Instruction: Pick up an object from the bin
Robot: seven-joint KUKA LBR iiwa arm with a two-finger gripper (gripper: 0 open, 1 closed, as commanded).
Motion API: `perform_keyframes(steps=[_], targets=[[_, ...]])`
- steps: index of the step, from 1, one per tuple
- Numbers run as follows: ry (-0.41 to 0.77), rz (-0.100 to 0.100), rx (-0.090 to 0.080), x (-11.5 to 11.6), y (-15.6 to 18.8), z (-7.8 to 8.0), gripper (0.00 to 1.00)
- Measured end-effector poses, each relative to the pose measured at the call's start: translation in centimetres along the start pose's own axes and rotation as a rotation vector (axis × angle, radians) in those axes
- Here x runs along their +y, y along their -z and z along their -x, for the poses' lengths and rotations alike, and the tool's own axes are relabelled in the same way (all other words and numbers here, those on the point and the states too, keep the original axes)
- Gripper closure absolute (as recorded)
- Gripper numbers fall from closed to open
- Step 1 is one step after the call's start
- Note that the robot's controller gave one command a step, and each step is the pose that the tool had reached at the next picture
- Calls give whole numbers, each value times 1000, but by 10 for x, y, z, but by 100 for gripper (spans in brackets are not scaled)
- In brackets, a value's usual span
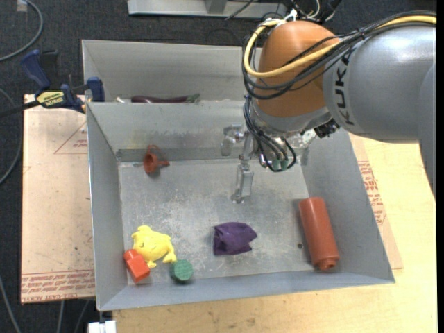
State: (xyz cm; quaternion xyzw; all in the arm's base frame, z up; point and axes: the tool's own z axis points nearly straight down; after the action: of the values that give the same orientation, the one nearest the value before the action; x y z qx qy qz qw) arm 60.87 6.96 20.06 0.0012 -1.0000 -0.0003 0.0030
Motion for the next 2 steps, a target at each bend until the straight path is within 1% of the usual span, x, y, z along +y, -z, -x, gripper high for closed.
perform_keyframes(steps=[1, 2], targets=[[-1, 1, -7, 0, 5, 1, 0], [62, 2, -10, -22, -31, -31, 0]])
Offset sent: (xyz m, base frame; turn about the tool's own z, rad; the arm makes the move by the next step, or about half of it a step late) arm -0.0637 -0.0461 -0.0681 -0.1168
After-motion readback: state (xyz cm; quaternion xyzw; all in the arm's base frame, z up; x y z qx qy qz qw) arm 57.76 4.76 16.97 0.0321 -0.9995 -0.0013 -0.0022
